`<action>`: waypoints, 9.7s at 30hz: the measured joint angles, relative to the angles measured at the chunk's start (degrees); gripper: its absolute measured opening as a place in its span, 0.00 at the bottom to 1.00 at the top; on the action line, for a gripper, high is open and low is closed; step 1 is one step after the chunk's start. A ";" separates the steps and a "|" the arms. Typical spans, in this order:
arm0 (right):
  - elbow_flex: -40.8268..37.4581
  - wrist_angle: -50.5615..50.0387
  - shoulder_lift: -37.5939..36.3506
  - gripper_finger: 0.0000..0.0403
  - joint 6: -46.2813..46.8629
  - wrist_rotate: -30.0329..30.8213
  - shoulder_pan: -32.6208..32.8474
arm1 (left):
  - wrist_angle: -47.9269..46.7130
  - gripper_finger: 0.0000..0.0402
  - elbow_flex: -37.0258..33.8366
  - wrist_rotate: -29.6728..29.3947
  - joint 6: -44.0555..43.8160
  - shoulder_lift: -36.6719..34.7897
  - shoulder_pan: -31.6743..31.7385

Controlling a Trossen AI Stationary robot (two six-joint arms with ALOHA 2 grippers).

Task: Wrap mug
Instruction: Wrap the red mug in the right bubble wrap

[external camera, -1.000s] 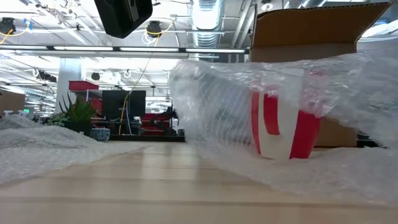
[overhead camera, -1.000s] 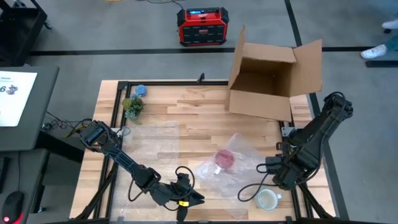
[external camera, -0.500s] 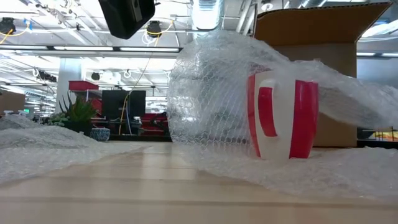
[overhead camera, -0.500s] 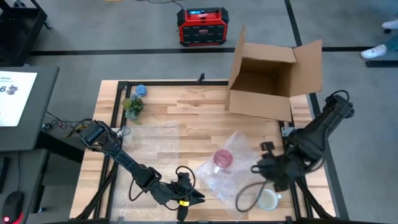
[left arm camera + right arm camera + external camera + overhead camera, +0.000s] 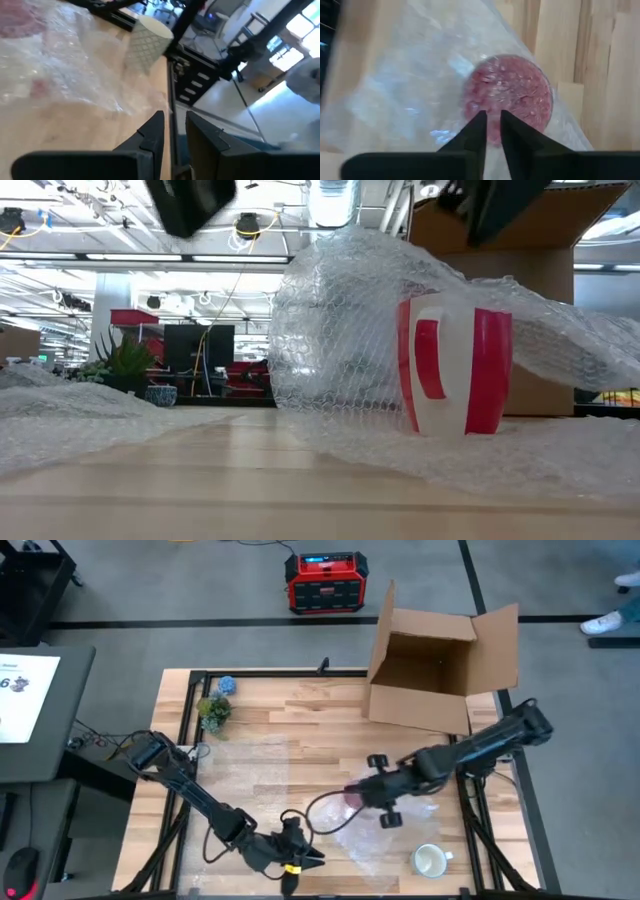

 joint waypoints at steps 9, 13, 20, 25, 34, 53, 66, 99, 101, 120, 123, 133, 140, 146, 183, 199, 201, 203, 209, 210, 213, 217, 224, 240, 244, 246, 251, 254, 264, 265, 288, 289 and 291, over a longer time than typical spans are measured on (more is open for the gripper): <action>0.11 1.72 10.81 0.02 -2.85 -2.46 -4.67 | -7.83 0.14 0.01 -6.18 -0.22 -3.49 -2.01; 0.37 2.23 14.44 0.00 -3.65 -2.73 -5.37 | -9.00 0.14 -0.01 -6.21 -0.49 -3.48 -2.01; 2.37 1.88 17.92 0.00 -4.64 -2.67 -4.95 | -10.19 0.14 -0.01 -6.98 -0.73 -3.47 -2.01; 8.50 -5.33 18.09 0.00 -4.94 -2.55 -4.55 | -10.31 0.14 -0.01 -7.34 -0.73 -3.47 -2.01; 18.86 -19.89 17.35 0.00 -4.52 -2.15 -3.23 | -10.33 0.14 -0.01 -8.10 -0.75 -3.47 -2.01; 3.04 2.06 17.95 0.00 -6.39 -3.02 -5.85 | -10.68 0.14 -0.01 -8.27 -0.62 -3.47 -1.99; 19.85 -19.93 17.44 0.00 -6.35 -1.85 -4.34 | -10.35 0.14 -0.01 -8.32 -0.87 -3.47 -2.01; 11.29 -9.12 12.92 0.00 -6.22 -3.73 -6.02 | -10.39 0.14 -0.01 -8.84 -2.08 -3.43 -1.97; 11.62 -8.84 11.46 0.00 -9.82 -2.88 -4.63 | -10.39 0.14 -0.01 -8.86 -2.11 -3.43 -1.97; -3.36 12.00 15.82 0.00 -12.15 -13.35 -11.34 | -10.40 0.14 0.01 -9.63 -2.72 -3.43 -1.69; -3.01 12.18 17.23 0.00 -13.28 -14.00 -11.17 | -10.24 0.14 0.01 -9.63 -2.76 -3.43 -1.69; 4.54 -1.10 9.48 0.00 -13.20 -12.00 -8.98 | -10.21 0.14 0.01 -9.65 -3.20 -3.43 -1.69; 4.41 -4.39 4.14 0.00 -3.80 -5.01 -8.72 | -10.34 0.14 0.01 -9.63 -3.20 -3.43 -1.69; 3.14 -4.14 9.73 0.00 -0.06 -3.30 -9.20 | -10.50 0.14 0.01 -9.63 -3.20 -3.43 -1.69; 4.08 -1.51 15.30 0.00 -4.29 -6.25 -6.01 | -10.72 0.14 0.01 -9.72 -3.07 -3.43 -1.69; 8.32 -6.73 14.60 0.00 -7.93 -7.59 -7.86 | -10.66 0.14 0.01 -9.76 -3.29 -3.43 -1.66; 9.22 -7.47 11.11 0.00 -7.46 -7.15 -7.73 | -10.66 0.14 0.01 -9.76 -3.30 -3.43 -1.66; 9.14 -7.93 8.56 0.00 -6.97 -6.67 -7.58 | -10.72 0.14 0.01 -9.76 -3.40 -3.43 -1.66; 7.57 -3.73 3.73 0.00 -6.64 -10.37 -7.34 | -11.00 0.14 0.01 -9.76 -3.40 -3.43 -1.66; 6.90 -2.66 3.87 0.00 -6.95 -12.10 -7.27 | -11.08 0.14 0.01 -9.76 -3.40 -3.43 -1.66; 3.22 1.85 4.36 0.00 -7.75 -15.61 -7.10 | -11.48 0.14 0.01 -9.76 -3.40 -3.43 -1.66; -0.93 5.38 5.17 0.00 -7.68 -15.75 -8.11 | -11.59 0.14 0.01 -9.76 -3.46 -3.43 -1.66; -5.06 9.73 7.95 0.00 -6.82 -18.08 -9.95 | -11.60 0.14 0.01 -9.76 -3.74 -3.43 -1.62; 0.53 2.68 12.46 0.00 -8.16 -16.39 -9.94 | -11.83 0.14 0.00 -9.76 -4.90 -3.43 -1.60; 4.90 -3.00 8.30 0.00 -8.08 -12.27 -9.99 | -11.90 0.14 0.01 -9.76 -5.34 -3.43 -1.60; 5.33 -2.84 6.38 0.00 -8.05 -11.51 -9.99 | -11.92 0.14 0.01 -9.76 -5.38 -3.43 -1.60; 5.17 -0.24 2.75 0.00 -8.17 -15.30 -9.47 | -11.95 0.14 0.01 -9.76 -5.39 -3.43 -1.60; 3.26 2.95 3.32 0.00 -8.83 -20.71 -8.94 | -11.98 0.14 0.01 -9.76 -5.36 -3.43 -1.60; -0.02 7.81 10.00 0.00 -8.99 -22.63 -10.20 | -12.01 0.14 0.00 -9.76 -5.34 -3.43 -1.60; 0.02 8.05 10.49 0.00 -9.02 -22.87 -10.48 | -11.99 0.14 0.01 -9.76 -5.34 -3.43 -1.60; -0.19 5.06 7.11 0.00 -7.80 -19.82 -11.88 | -12.03 0.14 0.01 -9.76 -5.32 -3.43 -1.60; -0.18 5.01 7.24 0.00 -7.63 -19.74 -11.90 | -12.06 0.14 0.00 -9.75 -5.33 -3.43 -1.60; -0.09 5.08 7.83 0.00 -7.47 -19.51 -12.29 | -12.05 0.14 -0.01 -9.76 -5.34 -3.43 -1.62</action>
